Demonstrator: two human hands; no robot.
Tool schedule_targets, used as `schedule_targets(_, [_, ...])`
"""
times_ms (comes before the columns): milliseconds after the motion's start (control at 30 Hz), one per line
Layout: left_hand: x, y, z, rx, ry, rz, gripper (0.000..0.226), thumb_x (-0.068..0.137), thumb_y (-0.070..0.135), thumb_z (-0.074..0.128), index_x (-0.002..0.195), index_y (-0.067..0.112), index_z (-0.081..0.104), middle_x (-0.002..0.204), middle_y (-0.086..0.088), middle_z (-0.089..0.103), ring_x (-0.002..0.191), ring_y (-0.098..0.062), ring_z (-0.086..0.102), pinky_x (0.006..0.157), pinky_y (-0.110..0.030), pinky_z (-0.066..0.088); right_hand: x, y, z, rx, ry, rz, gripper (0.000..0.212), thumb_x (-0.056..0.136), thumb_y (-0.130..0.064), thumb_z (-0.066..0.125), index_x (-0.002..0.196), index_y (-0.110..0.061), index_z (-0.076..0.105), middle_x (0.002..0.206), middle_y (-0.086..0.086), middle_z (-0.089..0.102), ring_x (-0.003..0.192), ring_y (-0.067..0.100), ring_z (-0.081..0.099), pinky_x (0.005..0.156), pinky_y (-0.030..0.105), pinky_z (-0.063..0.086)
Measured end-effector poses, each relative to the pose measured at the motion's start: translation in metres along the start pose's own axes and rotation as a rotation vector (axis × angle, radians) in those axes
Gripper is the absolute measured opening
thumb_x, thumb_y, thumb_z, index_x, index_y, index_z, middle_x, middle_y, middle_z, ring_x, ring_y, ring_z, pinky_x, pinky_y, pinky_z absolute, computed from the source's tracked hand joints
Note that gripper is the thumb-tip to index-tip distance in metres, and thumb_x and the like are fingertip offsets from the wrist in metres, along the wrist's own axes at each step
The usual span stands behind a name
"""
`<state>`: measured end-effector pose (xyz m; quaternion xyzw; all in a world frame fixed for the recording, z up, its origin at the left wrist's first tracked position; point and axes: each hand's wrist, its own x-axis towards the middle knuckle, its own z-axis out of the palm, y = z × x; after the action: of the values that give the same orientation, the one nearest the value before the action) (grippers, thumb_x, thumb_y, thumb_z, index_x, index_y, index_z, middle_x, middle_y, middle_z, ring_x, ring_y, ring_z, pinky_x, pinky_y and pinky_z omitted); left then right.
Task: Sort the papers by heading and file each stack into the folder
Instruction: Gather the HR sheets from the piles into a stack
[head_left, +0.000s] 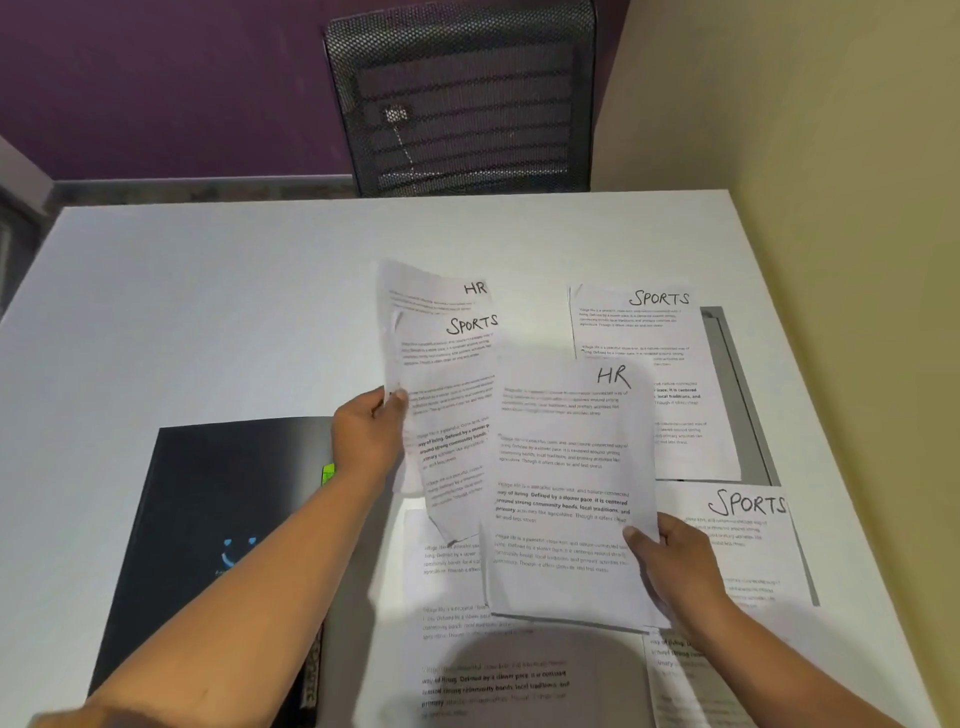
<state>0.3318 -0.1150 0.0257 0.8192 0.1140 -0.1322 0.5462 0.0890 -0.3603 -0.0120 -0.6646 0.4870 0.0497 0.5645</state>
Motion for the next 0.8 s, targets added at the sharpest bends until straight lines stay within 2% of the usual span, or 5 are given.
schedule_targets(200, [-0.001, 0.03, -0.015, -0.113, 0.063, 0.12, 0.028, 0.1, 0.025, 0.054, 0.079, 0.034, 0.07, 0.079, 0.008, 0.072, 0.067, -0.003, 0.067, 0.062, -0.021, 0.056, 0.001, -0.004, 0.003, -0.075, -0.001, -0.006, 0.015, 0.091, -0.01, 0.065, 0.104, -0.01, 0.072, 0.1, 0.005, 0.075, 0.089, 0.021, 0.071, 0.085, 0.036, 0.056])
schedule_targets(333, [-0.001, 0.062, -0.042, -0.267, 0.194, 0.203, 0.02, 0.101, 0.019, 0.053, 0.09, 0.021, 0.07, 0.083, 0.009, 0.07, 0.071, 0.005, 0.067, 0.064, -0.013, 0.054, -0.001, -0.01, 0.002, -0.054, -0.012, 0.001, 0.018, 0.091, -0.011, 0.066, 0.108, -0.009, 0.072, 0.103, 0.005, 0.075, 0.091, 0.022, 0.071, 0.087, 0.038, 0.057])
schedule_targets(500, [-0.02, 0.091, -0.078, -0.34, 0.374, 0.33, 0.019, 0.099, 0.017, 0.054, 0.102, 0.006, 0.07, 0.091, 0.004, 0.069, 0.077, 0.003, 0.065, 0.069, -0.014, 0.055, -0.011, -0.023, 0.0, 0.049, -0.015, -0.035, 0.011, 0.093, -0.009, 0.064, 0.101, -0.016, 0.069, 0.095, -0.002, 0.074, 0.084, 0.01, 0.069, 0.066, 0.019, 0.049])
schedule_targets(733, [-0.111, 0.08, -0.07, -0.318, 0.035, 0.098, 0.019, 0.098, 0.021, 0.058, 0.089, 0.016, 0.073, 0.081, 0.001, 0.076, 0.071, -0.013, 0.07, 0.063, -0.025, 0.058, -0.031, -0.044, 0.003, 0.132, -0.057, -0.062, 0.013, 0.091, -0.012, 0.068, 0.102, -0.017, 0.073, 0.098, 0.0, 0.078, 0.091, 0.021, 0.074, 0.089, 0.044, 0.058])
schedule_targets(800, [-0.14, 0.067, -0.056, -0.28, -0.095, -0.004, 0.019, 0.098, 0.018, 0.056, 0.093, 0.013, 0.075, 0.084, -0.008, 0.078, 0.073, -0.021, 0.072, 0.066, -0.032, 0.059, -0.043, -0.052, 0.002, 0.134, -0.1, -0.08, 0.006, 0.087, -0.013, 0.072, 0.09, -0.018, 0.074, 0.088, -0.001, 0.079, 0.081, 0.02, 0.075, 0.081, 0.044, 0.06])
